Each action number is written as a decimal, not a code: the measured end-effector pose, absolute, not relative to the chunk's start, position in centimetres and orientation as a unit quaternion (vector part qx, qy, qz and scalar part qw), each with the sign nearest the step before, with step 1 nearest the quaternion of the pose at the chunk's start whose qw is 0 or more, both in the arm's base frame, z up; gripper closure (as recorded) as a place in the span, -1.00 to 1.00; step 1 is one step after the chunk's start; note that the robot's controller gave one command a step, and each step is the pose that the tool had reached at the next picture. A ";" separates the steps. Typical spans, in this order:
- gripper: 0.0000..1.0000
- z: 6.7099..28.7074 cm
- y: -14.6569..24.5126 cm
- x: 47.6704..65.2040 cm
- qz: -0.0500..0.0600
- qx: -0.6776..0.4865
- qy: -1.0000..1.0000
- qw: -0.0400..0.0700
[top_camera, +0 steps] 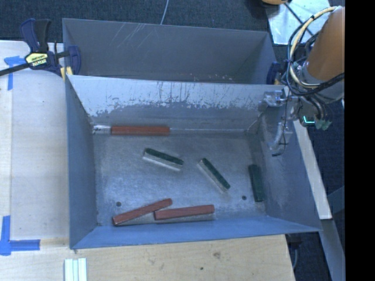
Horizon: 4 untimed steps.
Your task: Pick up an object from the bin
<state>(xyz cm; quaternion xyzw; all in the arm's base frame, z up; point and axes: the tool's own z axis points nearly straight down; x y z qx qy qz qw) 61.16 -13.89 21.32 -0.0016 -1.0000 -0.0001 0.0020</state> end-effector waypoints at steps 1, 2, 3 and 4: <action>-1.00 21.8 -13.8 61.3 0.001 0.000 -1.000 -0.002; -1.00 15.5 -13.6 55.2 0.001 0.014 -1.000 -0.004; -1.00 13.3 -8.0 53.1 0.000 0.027 -1.000 0.000; -1.00 9.5 -12.2 54.7 0.000 0.040 -0.999 -0.004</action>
Offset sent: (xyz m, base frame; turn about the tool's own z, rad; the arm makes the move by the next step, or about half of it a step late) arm -0.0900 0.0034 -0.0888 -0.0464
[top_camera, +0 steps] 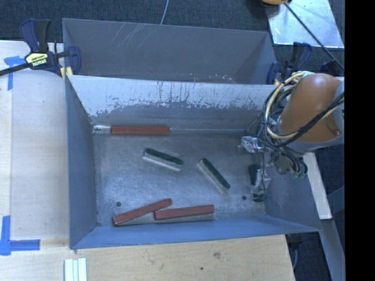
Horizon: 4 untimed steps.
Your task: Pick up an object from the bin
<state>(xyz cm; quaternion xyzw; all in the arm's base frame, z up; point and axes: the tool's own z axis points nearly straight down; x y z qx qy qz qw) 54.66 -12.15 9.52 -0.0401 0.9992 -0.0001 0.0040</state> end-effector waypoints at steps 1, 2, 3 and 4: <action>1.00 7.1 0.7 53.1 0.001 0.045 0.999 0.001; 1.00 7.1 0.6 53.1 0.001 0.045 0.999 0.001; 1.00 11.1 0.6 52.7 0.000 0.035 0.999 -0.003; 1.00 16.6 1.7 54.4 0.000 0.055 0.999 0.000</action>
Offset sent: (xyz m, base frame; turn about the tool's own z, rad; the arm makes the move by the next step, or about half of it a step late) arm 0.0000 0.0000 0.0000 0.0000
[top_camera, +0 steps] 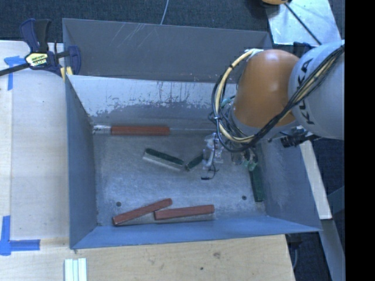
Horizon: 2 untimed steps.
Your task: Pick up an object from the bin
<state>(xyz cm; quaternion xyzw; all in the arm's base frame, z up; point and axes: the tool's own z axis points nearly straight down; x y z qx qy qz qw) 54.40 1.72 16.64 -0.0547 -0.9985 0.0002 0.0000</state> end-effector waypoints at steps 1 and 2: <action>1.00 19.3 3.4 53.8 -0.001 -0.285 -0.958 -0.002; 1.00 18.6 2.8 54.3 0.000 -0.377 -0.926 -0.002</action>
Offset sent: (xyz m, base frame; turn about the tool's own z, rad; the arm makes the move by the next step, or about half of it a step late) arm -0.0018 0.0119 0.0199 0.6627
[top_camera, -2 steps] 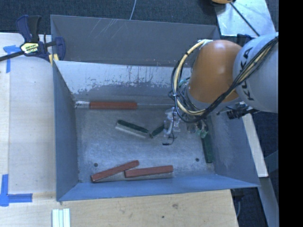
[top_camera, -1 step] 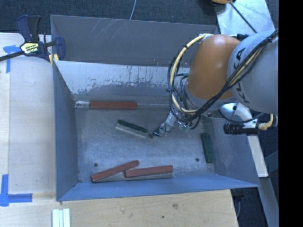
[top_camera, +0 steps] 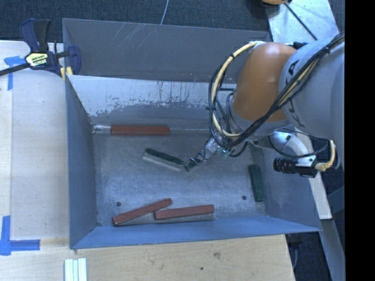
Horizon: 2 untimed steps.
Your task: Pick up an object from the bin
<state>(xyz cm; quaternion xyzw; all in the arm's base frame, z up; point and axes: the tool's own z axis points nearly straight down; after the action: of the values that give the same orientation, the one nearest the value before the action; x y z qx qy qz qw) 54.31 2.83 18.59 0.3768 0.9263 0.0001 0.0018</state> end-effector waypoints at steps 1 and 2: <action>-1.00 14.2 6.7 50.9 0.000 0.439 0.898 0.000; -1.00 14.2 6.7 50.9 -0.001 0.439 0.898 0.000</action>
Offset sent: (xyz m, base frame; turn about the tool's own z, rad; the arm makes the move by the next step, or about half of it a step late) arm 0.0000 0.0000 0.0000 0.0000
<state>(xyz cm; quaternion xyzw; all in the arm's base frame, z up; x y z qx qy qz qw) 50.94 6.71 14.19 0.4390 0.8985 -0.0006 -0.0001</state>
